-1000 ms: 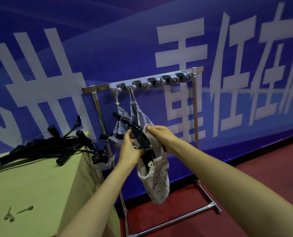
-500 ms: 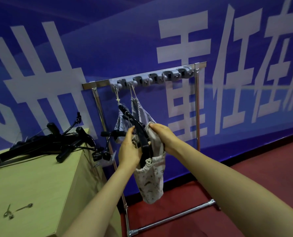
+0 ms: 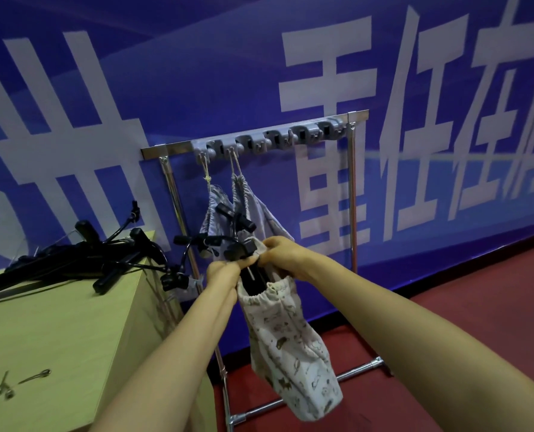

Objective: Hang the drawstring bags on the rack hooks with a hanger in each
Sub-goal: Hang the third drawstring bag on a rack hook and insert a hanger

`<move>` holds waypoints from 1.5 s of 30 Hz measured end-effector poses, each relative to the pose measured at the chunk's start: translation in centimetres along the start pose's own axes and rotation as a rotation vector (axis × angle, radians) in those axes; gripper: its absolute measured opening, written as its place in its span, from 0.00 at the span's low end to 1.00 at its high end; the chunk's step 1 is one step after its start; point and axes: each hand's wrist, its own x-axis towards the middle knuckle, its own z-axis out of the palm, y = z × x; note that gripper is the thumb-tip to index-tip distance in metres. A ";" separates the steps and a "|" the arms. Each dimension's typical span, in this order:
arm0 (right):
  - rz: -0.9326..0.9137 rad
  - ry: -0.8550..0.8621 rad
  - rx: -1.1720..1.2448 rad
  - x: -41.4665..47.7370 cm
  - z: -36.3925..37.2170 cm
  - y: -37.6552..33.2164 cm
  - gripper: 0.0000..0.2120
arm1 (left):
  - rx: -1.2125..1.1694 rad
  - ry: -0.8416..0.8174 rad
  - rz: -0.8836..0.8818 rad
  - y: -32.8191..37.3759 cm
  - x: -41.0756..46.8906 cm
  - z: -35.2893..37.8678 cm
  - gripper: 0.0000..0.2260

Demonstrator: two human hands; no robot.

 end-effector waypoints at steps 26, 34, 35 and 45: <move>0.383 0.351 0.254 -3.1 -4.5 4.0 0.16 | 0.296 0.404 0.403 0.7 -2.8 2.6 0.11; 0.305 0.512 -0.269 -1.5 -3.7 3.6 0.15 | 0.376 0.386 0.401 0.2 -2.7 1.7 0.09; 0.274 0.539 -0.264 -1.3 -3.8 3.4 0.12 | 0.406 0.367 0.388 0.1 -2.7 1.6 0.09; 0.187 0.465 0.570 -0.9 -4.5 0.4 0.10 | 0.678 0.266 0.319 -1.3 -2.6 0.4 0.19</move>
